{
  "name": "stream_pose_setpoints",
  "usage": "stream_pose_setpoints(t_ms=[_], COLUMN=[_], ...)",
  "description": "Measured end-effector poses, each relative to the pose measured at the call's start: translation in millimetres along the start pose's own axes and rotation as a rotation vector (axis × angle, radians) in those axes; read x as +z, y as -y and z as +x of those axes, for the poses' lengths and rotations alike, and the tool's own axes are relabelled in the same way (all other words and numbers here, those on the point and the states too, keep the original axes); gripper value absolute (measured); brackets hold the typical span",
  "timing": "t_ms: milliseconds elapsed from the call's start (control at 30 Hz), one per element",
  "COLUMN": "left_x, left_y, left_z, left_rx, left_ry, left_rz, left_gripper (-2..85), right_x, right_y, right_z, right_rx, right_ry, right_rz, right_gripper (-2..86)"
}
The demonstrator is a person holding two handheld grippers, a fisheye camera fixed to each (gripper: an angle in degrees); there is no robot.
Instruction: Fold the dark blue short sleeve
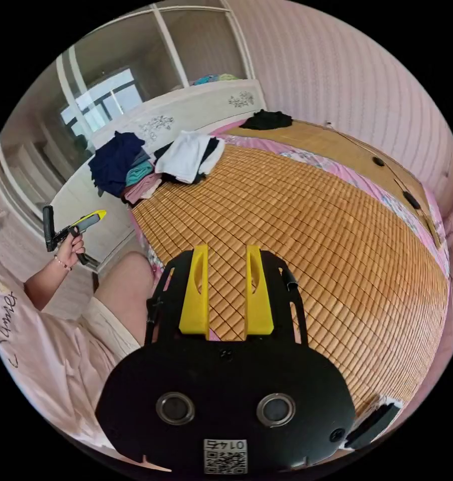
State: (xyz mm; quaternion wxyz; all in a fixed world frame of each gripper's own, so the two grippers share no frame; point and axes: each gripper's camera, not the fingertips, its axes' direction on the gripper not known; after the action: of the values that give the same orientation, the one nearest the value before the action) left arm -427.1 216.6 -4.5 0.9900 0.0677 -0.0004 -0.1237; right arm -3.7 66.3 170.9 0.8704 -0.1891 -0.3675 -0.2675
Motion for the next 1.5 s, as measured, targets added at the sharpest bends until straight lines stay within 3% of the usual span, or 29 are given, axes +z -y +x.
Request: stream_pose_setpoints(t_ms=[133,300,500,700,767,867,900,1167,1500], left_x=[-55,-105,-146,-163,-157,-149,-154,-213,-297], left_y=[11,39,90,166,183,200,203,215,277], left_z=[-83,-152,-223,-294,-313,-326,-326,-275,-146], left_rx=[-0.077,-0.111,-0.088,-0.086,-0.12,-0.113,-0.104,0.026,0.199], left_ry=[0.132,0.277,0.455,0.5,0.443,0.44,0.459,0.386,0.048], left_rz=[0.121,0.238,0.317,0.243,0.185,0.112,0.116,0.265,0.441], left_gripper=[6.2,6.0,5.8,10.1,10.9,8.1,5.8,-0.1,-0.5], right_x=[67,126,215,271,278,283,277,174,-49], right_y=[128,224,282,308,311,310,307,295,238], right_z=[-120,-233,-299,-322,-321,-320,-317,-266,-156], right_rx=[-0.344,-0.554,-0.503,-0.417,-0.367,-0.373,-0.37,-0.399,-0.247], right_ry=[0.161,0.244,0.273,0.121,0.148,0.25,0.256,0.256,0.301], right_rz=[-0.044,-0.089,-0.193,-0.218,-0.206,-0.254,-0.235,-0.022,0.423], right_gripper=[10.1,10.1,11.8,16.5,15.8,7.5,2.6,0.2,0.0])
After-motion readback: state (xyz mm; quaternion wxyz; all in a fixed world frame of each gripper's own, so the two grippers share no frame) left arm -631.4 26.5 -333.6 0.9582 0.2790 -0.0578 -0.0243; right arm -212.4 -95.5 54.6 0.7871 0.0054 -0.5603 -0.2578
